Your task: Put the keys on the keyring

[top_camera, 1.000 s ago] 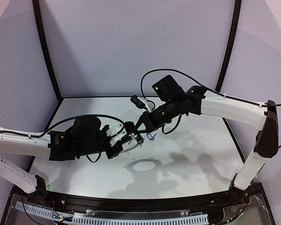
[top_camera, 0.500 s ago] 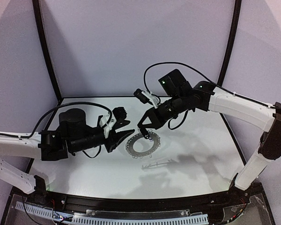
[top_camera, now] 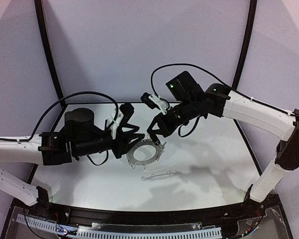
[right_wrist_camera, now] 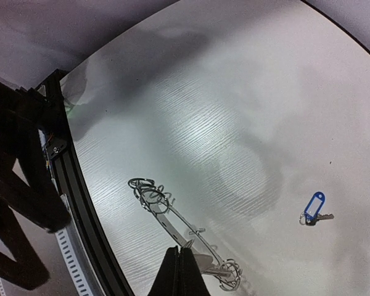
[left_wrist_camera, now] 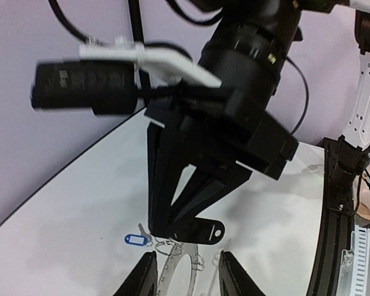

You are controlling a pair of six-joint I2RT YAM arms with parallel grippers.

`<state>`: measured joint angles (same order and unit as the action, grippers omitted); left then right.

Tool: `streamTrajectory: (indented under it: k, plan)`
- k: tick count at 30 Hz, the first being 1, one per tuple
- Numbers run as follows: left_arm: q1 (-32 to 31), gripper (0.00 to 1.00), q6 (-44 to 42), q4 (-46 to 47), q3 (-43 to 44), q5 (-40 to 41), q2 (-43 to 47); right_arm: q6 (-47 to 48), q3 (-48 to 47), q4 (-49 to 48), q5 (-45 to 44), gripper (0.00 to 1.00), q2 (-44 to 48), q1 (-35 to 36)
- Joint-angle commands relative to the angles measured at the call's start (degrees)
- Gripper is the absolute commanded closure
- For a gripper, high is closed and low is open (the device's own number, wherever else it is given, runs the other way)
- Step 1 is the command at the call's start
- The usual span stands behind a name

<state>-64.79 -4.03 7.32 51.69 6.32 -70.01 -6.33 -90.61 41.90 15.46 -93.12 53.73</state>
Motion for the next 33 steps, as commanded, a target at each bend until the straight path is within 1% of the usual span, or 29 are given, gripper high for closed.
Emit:
streamTrajectory:
  k: [1, 7, 12, 15, 19, 27, 33]
  plan:
    - [-0.10, 0.64, 2.54, -4.44, 2.76, -1.91, -2.52, -3.20, -3.43, -0.43, -2.36, 1.00, 0.54, 1.32]
    - [-0.07, 0.69, 0.92, -4.10, 4.39, -1.73, -5.45, -5.30, -4.42, 0.18, -1.75, 1.00, 0.51, 1.97]
    - [-0.10, 0.77, -0.41, -4.81, 5.37, 1.84, -6.56, -6.45, -4.66, 0.43, -1.16, 1.00, 0.84, 2.05]
    - [-0.10, 0.79, -1.00, -5.73, 5.38, 3.68, -6.71, -6.73, -4.74, 0.51, -1.41, 1.00, 1.12, 2.07]
    - [-0.10, 0.80, -1.93, -6.91, 5.04, 4.09, -6.57, -7.12, -4.84, 0.69, -1.46, 1.00, 1.39, 2.06]
    - [-0.07, 0.78, -3.50, -5.60, 4.70, 0.78, -7.11, -8.79, -5.15, 0.05, -1.36, 1.00, 1.10, 2.05]
    - [-0.11, 0.79, -5.92, -5.29, 6.25, 1.96, -9.38, -10.24, -5.24, -1.21, -0.61, 1.00, 1.46, 2.05]
